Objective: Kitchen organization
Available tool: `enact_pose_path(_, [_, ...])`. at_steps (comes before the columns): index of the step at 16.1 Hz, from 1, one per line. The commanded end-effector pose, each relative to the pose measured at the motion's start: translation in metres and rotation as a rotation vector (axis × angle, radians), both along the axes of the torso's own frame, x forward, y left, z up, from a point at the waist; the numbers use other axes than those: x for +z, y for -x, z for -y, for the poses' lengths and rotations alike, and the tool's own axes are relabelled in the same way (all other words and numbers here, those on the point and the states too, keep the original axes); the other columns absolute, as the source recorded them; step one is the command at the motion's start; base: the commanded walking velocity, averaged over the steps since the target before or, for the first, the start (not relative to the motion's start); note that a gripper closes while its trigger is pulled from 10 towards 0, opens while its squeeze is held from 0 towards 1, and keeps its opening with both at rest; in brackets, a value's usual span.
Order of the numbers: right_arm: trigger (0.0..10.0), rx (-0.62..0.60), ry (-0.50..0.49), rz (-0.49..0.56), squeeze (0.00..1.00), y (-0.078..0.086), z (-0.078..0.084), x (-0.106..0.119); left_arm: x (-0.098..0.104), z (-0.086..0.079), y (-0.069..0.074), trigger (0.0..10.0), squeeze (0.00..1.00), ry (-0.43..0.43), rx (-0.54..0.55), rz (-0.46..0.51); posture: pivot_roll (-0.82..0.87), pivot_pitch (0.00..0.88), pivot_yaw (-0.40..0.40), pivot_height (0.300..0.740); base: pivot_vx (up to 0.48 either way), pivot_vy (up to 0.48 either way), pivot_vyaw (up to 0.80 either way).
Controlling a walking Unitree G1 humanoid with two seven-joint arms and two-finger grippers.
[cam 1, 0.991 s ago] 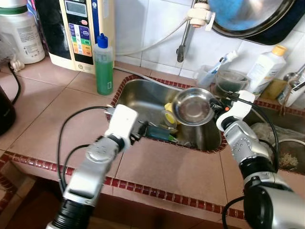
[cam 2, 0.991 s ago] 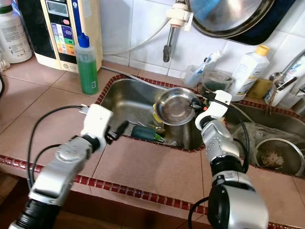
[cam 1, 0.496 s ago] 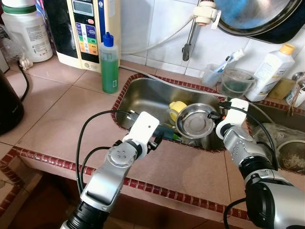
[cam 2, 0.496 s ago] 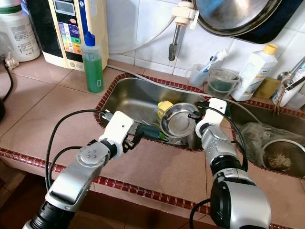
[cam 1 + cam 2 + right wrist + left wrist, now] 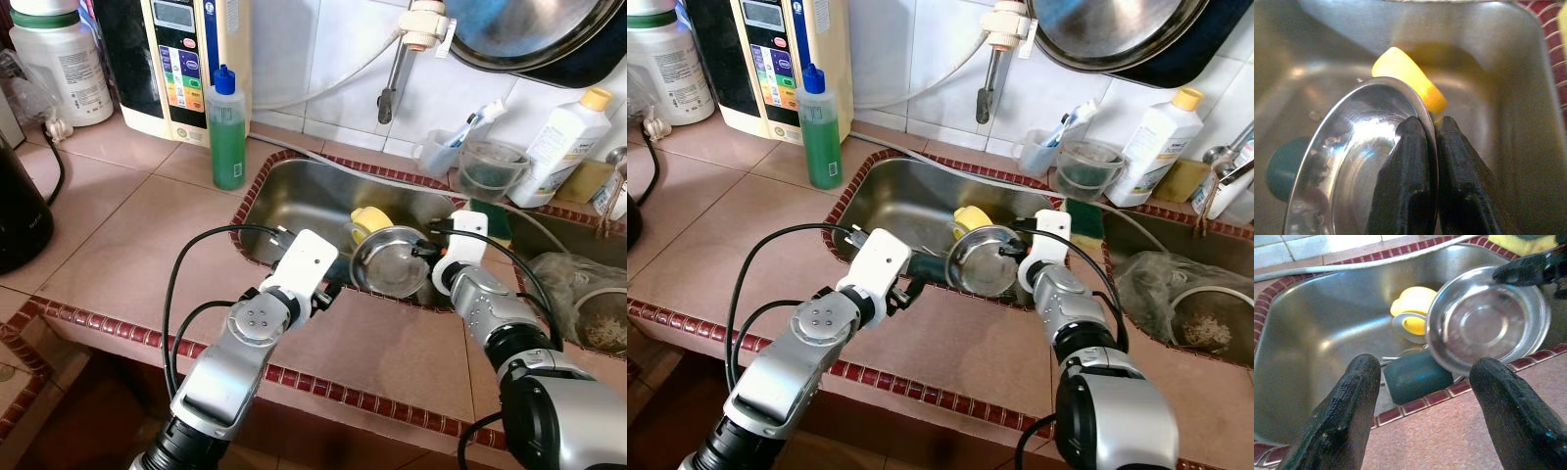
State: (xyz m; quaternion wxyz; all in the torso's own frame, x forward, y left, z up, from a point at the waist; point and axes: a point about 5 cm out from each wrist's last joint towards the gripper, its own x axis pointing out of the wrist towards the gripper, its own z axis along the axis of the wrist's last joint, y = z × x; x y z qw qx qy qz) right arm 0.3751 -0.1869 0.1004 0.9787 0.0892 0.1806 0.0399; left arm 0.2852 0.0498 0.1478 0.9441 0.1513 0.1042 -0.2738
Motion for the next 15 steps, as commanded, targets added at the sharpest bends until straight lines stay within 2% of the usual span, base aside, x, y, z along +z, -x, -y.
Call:
enact_pose_path(1, [10.0,-0.004,-0.001,-0.006,1.00,0.001,0.003,-0.002,0.006,0.003,0.001,10.0,0.00,0.002,-0.013,0.017,0.08,0.046,-0.098,0.740,0.000,0.000,0.00])
enact_pose_path(11, [10.0,0.020,-0.031,0.022,1.00,-0.002,-0.007,0.003,0.008,-0.010,-0.007,10.0,0.00,-0.014,0.042,0.043,0.08,0.044,-0.120,0.740,0.000,0.000,0.00])
enact_pose_path(13, [10.0,0.026,-0.024,0.052,1.00,-0.005,-0.010,0.008,0.008,-0.014,-0.010,10.0,0.00,-0.010,0.059,0.048,0.08,0.036,-0.128,0.740,0.000,0.000,0.00])
enact_pose_path(15, [10.0,0.035,-0.044,0.136,1.00,-0.009,-0.014,0.020,0.008,-0.022,-0.017,10.0,0.00,0.019,0.103,0.063,0.06,0.019,-0.133,0.740,0.000,0.000,0.00])
